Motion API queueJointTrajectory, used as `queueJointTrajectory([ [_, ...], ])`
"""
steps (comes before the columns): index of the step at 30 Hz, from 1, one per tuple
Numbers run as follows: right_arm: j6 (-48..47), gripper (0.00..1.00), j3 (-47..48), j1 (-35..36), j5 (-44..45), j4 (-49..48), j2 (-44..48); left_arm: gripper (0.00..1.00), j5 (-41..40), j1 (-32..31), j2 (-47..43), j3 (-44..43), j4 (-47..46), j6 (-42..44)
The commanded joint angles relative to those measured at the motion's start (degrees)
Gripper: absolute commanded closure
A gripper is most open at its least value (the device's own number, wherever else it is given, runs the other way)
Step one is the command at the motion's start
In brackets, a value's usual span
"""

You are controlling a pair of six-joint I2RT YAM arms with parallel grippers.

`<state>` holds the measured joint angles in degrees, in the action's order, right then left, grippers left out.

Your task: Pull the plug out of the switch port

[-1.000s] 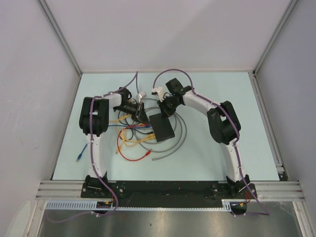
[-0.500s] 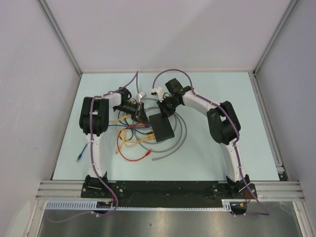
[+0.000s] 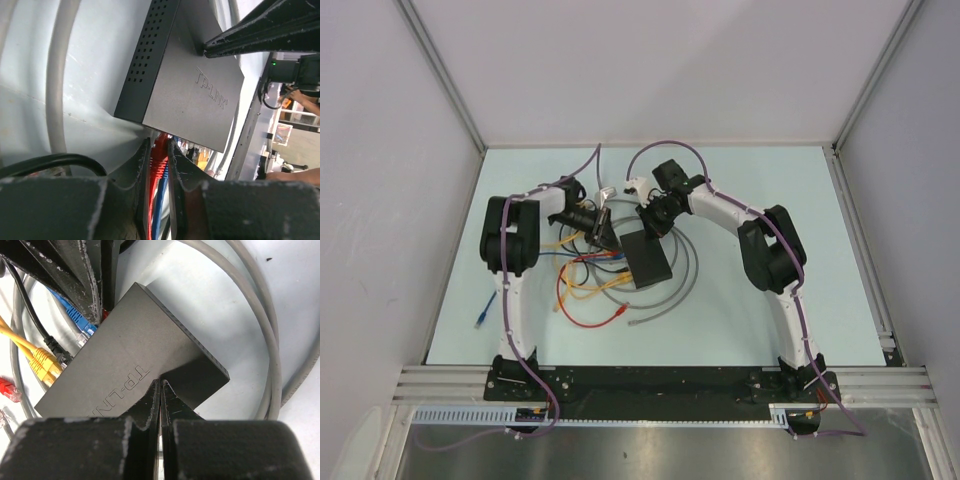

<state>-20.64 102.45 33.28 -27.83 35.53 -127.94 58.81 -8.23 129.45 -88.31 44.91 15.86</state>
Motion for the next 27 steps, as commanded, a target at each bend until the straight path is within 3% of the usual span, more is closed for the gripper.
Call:
queueJointTrajectory([
  [1,-2.0,1.00,-3.3,-0.1,7.7,7.8,-5.0,1.00,-1.9,0.7,-1.7,4.3,1.2,4.9],
  [4,-2.0,1.00,-3.1,-0.1,7.6,7.7,-5.3,1.00,-5.6,0.6,-2.0,4.3,1.8,4.7],
  [11,-1.8,1.00,-3.1,-0.4,7.4,7.8,-5.5,1.00,-18.0,0.8,-0.4,-5.6,5.9,2.1],
  [19,-1.6,1.00,-3.1,-0.5,7.5,7.6,-5.6,1.00,-12.8,0.2,-0.1,1.7,6.4,4.2],
  [23,-1.5,1.00,-2.9,-0.6,7.4,7.9,-5.7,1.00,-14.4,0.3,0.5,-3.1,7.4,3.8],
  [27,-1.5,1.00,-3.3,-0.6,7.4,8.0,-5.6,1.00,-13.9,1.8,0.5,-11.1,15.5,6.7],
])
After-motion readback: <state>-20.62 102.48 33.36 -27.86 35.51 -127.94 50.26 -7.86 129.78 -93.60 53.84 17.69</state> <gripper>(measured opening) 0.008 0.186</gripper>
